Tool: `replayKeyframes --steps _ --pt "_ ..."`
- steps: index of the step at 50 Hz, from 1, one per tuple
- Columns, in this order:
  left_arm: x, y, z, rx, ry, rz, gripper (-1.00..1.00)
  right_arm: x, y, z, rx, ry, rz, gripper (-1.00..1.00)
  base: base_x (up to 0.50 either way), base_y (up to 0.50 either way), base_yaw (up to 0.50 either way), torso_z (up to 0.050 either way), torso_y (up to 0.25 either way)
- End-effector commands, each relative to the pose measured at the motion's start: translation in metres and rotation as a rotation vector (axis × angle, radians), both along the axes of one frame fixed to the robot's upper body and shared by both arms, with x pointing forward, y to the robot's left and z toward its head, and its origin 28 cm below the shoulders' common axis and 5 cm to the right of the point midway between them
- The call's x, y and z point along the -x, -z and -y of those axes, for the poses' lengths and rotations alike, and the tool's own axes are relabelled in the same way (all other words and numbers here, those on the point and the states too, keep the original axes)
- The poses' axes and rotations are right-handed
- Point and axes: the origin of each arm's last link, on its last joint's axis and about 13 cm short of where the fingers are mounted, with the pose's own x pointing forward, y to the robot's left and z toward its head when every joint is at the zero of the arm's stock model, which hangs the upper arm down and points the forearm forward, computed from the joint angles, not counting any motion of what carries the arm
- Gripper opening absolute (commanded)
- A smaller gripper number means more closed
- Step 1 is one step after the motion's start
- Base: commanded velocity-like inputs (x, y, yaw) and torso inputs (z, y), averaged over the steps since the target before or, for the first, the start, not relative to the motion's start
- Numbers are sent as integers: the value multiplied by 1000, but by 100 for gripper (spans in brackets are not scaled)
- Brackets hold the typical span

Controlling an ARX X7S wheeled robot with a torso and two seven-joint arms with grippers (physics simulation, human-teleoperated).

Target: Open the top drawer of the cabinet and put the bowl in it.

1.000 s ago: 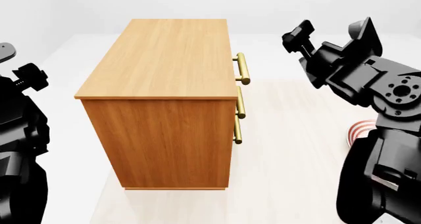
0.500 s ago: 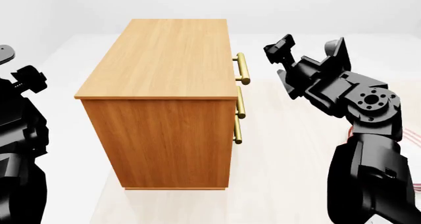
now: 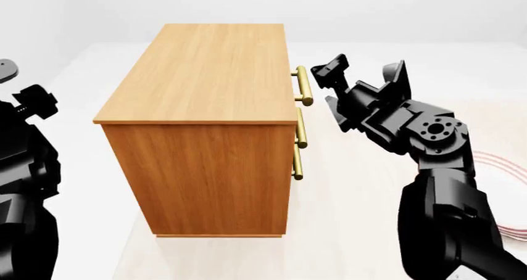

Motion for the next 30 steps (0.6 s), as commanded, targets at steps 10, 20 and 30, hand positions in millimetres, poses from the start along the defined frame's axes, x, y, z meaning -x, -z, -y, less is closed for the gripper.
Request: replayKeyframes --steps 10,20,30 --pt "2 3 -2 1 -10 -7 100 -2 11 -16 -37 -64 -15 100 0 0 0 0 0" --pt "1 3 -1 1 -9 -9 100 -3 17 -24 -27 -101 -28 100 0 0 0 0 0" --pt "2 3 -2 1 -11 -7 100 -4 19 -27 -17 -111 -27 100 0 0 0 0 0"
